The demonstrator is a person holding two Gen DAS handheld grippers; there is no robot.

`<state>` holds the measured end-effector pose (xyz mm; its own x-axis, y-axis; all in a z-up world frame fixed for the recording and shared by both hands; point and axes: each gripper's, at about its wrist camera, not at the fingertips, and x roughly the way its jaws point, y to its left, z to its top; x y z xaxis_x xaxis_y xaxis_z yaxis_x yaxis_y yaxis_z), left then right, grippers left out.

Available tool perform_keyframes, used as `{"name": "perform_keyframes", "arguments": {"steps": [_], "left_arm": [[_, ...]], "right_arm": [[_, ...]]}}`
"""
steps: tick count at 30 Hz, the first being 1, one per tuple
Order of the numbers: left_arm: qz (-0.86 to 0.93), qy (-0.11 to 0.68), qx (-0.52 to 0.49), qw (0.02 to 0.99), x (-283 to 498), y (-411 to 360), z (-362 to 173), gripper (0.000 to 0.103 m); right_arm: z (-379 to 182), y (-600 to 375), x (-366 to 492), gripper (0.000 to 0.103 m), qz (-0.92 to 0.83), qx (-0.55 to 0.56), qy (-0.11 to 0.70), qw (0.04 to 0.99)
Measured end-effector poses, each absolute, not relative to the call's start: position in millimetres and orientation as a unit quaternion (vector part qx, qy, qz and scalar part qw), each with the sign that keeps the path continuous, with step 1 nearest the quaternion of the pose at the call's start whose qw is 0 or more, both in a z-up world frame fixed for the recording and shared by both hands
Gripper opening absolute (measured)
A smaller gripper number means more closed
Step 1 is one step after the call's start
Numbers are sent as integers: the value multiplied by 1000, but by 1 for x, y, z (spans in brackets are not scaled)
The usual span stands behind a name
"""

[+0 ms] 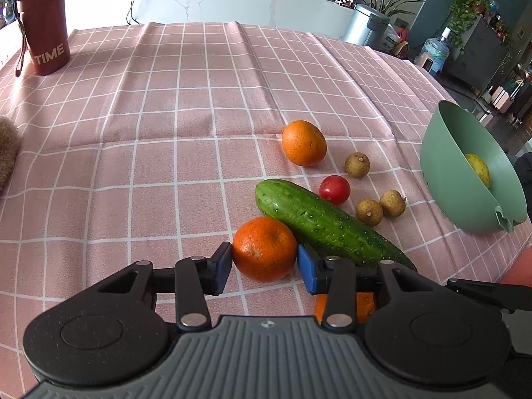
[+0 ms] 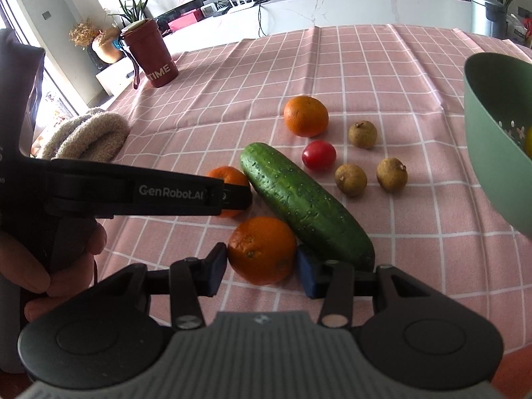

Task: Organize fruits
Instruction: 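Grasp an orange with the left tool while the right tool grasps another orange, then carry both oranges into the green colander and open both tools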

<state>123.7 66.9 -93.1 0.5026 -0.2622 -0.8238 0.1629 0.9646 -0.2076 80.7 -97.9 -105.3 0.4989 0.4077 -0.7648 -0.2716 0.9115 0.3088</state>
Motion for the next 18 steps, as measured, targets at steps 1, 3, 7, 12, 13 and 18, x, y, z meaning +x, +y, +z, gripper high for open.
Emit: {"name": "perform_keyframes", "arguments": {"steps": [1, 3, 7, 12, 13, 18], "left_arm": [[-120, 482, -56, 866, 122, 69, -92, 47], [-117, 480, -67, 867, 119, 73, -88, 47], [-110, 461, -85, 876, 107, 79, -71, 47], [-140, 436, -100, 883, 93, 63, -35, 47], [-150, 434, -103, 882, 92, 57, -27, 47], [-190, 444, -92, 871, 97, 7, 7, 47]], "right_arm": [[-105, -99, 80, 42, 198, 75, 461, 862], [-102, -99, 78, 41, 202, 70, 462, 861], [-85, -109, 68, 41, 209, 67, 449, 866], [-53, -149, 61, 41, 209, 80, 430, 875], [-47, -159, 62, 41, 207, 84, 428, 876], [-12, -214, 68, 41, 193, 85, 411, 887]]}}
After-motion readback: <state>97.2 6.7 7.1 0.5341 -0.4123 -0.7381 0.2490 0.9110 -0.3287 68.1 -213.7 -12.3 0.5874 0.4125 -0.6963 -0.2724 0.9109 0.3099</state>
